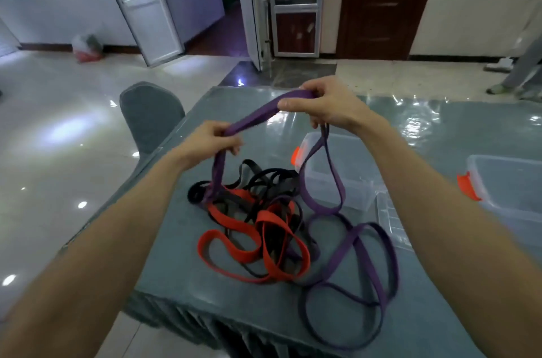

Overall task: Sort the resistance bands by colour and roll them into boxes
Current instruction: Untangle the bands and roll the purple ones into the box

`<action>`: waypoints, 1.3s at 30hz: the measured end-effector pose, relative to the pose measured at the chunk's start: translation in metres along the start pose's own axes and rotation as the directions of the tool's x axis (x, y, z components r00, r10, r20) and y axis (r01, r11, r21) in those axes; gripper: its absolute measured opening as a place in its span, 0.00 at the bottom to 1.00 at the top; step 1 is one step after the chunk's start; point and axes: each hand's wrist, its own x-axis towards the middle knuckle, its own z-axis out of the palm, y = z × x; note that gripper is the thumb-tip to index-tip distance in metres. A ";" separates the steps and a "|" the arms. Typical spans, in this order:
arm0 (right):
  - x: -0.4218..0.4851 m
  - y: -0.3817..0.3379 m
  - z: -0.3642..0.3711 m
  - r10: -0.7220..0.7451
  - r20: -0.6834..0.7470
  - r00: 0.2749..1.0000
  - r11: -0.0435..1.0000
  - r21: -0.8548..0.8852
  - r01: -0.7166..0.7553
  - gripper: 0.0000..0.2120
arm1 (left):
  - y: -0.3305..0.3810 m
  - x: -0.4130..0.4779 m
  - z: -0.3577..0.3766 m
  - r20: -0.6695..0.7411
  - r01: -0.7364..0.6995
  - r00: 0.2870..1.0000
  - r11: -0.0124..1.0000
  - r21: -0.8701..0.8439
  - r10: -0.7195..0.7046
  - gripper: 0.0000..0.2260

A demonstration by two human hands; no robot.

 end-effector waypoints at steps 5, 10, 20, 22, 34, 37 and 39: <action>-0.021 0.007 -0.007 0.062 -0.004 0.998 0.992 -0.106 -0.062 0.26 | 0.088 0.003 -0.043 -0.104 -0.273 0.962 0.894 -0.355 0.253 0.07; -0.046 0.001 -0.018 0.032 -0.154 0.988 0.993 -0.107 -0.049 0.44 | 0.165 0.003 -0.046 -0.120 -0.357 0.933 0.910 -0.209 0.339 0.11; -0.130 0.054 -0.032 0.175 -0.320 0.931 0.973 -0.087 -0.213 0.37 | 0.230 0.006 0.049 0.071 -0.403 0.907 0.904 -0.143 0.416 0.13; -0.142 0.073 -0.040 0.187 -0.345 0.920 0.970 -0.085 -0.229 0.37 | 0.250 0.011 0.063 0.085 -0.462 0.886 0.885 0.054 0.457 0.14; -0.192 0.156 -0.092 0.251 -0.319 0.914 0.954 -0.077 -0.289 0.50 | 0.348 0.026 0.183 0.338 -0.486 0.828 0.873 0.032 0.448 0.13; -0.195 0.167 -0.099 0.222 -0.324 0.920 0.973 0.011 -0.230 0.45 | 0.360 0.031 0.211 0.325 -0.494 0.823 0.870 0.004 0.465 0.11; -0.196 0.174 -0.099 0.206 -0.333 0.920 0.979 0.066 -0.195 0.36 | 0.365 0.035 0.226 0.319 -0.491 0.824 0.871 -0.009 0.468 0.11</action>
